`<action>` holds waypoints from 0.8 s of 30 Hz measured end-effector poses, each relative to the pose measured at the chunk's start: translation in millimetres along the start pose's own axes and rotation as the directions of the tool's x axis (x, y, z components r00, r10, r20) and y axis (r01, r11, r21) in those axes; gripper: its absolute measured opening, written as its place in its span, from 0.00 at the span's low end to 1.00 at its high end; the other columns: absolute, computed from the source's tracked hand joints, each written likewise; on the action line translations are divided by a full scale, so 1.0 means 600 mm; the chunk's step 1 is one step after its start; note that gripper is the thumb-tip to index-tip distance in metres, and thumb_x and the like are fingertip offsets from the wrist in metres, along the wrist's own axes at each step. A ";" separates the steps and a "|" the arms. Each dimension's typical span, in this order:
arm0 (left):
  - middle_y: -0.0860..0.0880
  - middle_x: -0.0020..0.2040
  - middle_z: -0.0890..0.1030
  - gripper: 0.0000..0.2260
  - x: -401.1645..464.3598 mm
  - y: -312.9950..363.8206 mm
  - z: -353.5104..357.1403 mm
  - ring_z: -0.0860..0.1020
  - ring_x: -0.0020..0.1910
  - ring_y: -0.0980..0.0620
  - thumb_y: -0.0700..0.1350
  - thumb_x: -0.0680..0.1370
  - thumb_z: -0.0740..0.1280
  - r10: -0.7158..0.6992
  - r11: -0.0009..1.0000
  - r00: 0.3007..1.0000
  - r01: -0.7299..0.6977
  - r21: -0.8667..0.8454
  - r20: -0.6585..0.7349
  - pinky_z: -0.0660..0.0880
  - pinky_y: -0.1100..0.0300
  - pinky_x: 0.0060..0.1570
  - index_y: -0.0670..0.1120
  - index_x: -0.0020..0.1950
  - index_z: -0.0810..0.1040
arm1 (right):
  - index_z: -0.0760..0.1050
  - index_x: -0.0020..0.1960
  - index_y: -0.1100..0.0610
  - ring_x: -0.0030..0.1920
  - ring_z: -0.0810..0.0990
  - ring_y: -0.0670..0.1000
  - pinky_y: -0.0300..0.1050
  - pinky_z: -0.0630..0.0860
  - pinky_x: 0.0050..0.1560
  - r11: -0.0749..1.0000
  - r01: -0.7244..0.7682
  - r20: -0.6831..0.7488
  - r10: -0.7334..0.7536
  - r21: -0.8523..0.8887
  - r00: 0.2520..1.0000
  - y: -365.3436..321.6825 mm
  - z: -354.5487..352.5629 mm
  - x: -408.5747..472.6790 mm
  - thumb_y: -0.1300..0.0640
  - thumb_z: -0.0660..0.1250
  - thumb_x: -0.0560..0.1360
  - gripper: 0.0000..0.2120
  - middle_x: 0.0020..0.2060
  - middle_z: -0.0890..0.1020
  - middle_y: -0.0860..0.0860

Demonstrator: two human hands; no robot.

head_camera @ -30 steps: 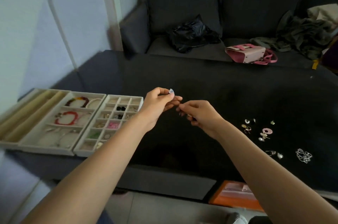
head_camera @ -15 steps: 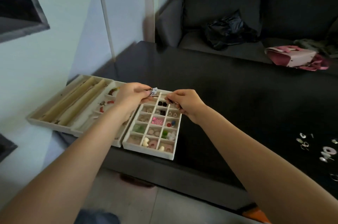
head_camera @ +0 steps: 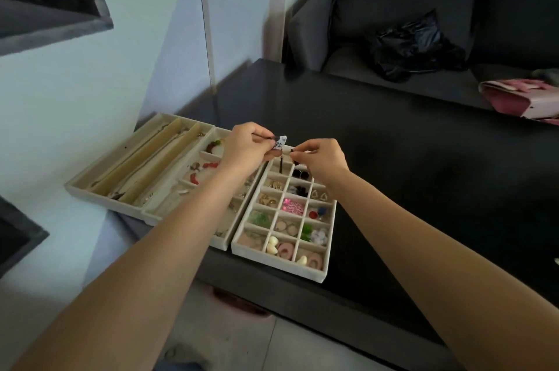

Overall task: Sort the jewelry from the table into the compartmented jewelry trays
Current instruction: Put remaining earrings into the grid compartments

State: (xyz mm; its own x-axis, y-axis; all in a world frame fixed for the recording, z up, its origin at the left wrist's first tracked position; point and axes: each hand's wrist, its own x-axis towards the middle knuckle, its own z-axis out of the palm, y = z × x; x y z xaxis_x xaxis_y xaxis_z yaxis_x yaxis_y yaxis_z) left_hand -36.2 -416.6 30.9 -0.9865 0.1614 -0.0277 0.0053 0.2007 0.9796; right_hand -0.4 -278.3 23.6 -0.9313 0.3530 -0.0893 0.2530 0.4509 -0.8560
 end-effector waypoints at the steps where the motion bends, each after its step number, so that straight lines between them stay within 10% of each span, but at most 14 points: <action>1: 0.44 0.43 0.81 0.08 0.002 0.000 0.002 0.83 0.39 0.51 0.32 0.77 0.65 0.007 1.000 1.000 -0.007 0.013 0.004 0.81 0.61 0.44 0.45 0.42 0.74 | 0.81 0.48 0.56 0.46 0.81 0.50 0.38 0.77 0.37 1.000 0.008 -0.005 -0.009 -0.014 1.000 -0.001 0.001 0.003 0.58 0.70 0.74 0.04 0.48 0.82 0.52; 19: 0.42 0.48 0.82 0.06 0.009 -0.029 0.011 0.80 0.48 0.46 0.38 0.76 0.67 0.232 0.791 0.971 -0.220 0.571 0.053 0.74 0.57 0.47 0.40 0.51 0.81 | 0.80 0.49 0.59 0.35 0.76 0.44 0.34 0.71 0.31 0.971 0.066 0.064 -0.052 -0.231 0.997 0.000 0.018 0.011 0.56 0.65 0.78 0.08 0.43 0.80 0.52; 24: 0.46 0.47 0.80 0.03 0.015 -0.031 0.017 0.77 0.44 0.50 0.41 0.77 0.67 0.226 0.746 0.971 -0.224 0.627 0.078 0.72 0.58 0.42 0.45 0.49 0.78 | 0.80 0.50 0.57 0.38 0.74 0.45 0.37 0.71 0.38 0.982 -0.139 0.015 0.138 0.124 0.990 -0.006 -0.012 -0.017 0.55 0.60 0.80 0.11 0.40 0.79 0.49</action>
State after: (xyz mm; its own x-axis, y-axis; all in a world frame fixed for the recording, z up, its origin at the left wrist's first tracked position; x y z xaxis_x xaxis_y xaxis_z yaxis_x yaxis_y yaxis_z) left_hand -43.6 -409.0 10.2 -0.9438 0.2778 0.1791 0.3280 0.7193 0.6124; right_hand 10.2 -277.4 31.2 -0.8913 0.3993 -0.2148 0.3458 0.2922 -0.8917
